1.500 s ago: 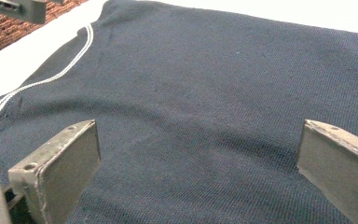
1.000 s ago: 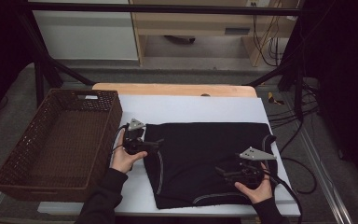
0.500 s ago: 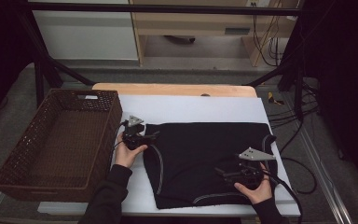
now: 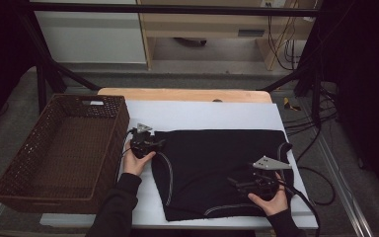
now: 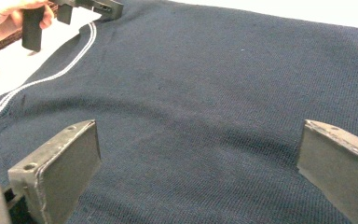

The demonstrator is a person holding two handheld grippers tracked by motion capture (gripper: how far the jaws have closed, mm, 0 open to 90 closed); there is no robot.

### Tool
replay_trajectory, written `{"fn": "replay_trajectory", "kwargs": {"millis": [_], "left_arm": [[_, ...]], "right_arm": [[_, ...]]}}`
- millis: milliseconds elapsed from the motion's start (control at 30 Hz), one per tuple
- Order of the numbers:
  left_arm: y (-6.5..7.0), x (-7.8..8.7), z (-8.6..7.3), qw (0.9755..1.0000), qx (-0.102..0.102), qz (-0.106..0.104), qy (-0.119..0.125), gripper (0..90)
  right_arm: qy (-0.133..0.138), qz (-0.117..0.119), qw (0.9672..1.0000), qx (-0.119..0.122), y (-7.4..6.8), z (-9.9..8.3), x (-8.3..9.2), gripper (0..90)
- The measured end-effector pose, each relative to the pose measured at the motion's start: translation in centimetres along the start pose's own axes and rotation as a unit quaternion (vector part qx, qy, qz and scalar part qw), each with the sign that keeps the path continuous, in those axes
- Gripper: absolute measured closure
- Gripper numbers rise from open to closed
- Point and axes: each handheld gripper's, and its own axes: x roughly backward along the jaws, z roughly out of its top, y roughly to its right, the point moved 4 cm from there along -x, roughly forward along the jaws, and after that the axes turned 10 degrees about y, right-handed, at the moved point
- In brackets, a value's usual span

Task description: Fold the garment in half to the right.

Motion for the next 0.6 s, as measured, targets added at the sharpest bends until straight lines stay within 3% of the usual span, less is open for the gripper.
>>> {"fn": "replay_trajectory", "kwargs": {"millis": [167, 300, 600], "left_arm": [[-0.25, -0.14, 0.04, 1.0000, 0.004, 0.002, 0.000, 53.1], [-0.16, -0.42, 0.54, 0.9995, -0.022, 0.004, -0.024, 58.1], [-0.02, -0.60, 0.51, 0.9995, -0.014, -0.012, -0.024, 71.6]], "right_arm": [[-0.002, 0.001, 1.0000, -0.001, -0.05, -0.03, -0.02, 0.7], [-0.002, 0.003, 1.0000, 0.001, -0.08, -0.04, -0.06, 0.7], [-0.002, 0.007, 0.9999, 0.007, -0.71, 0.19, -0.15, 0.7]]}}
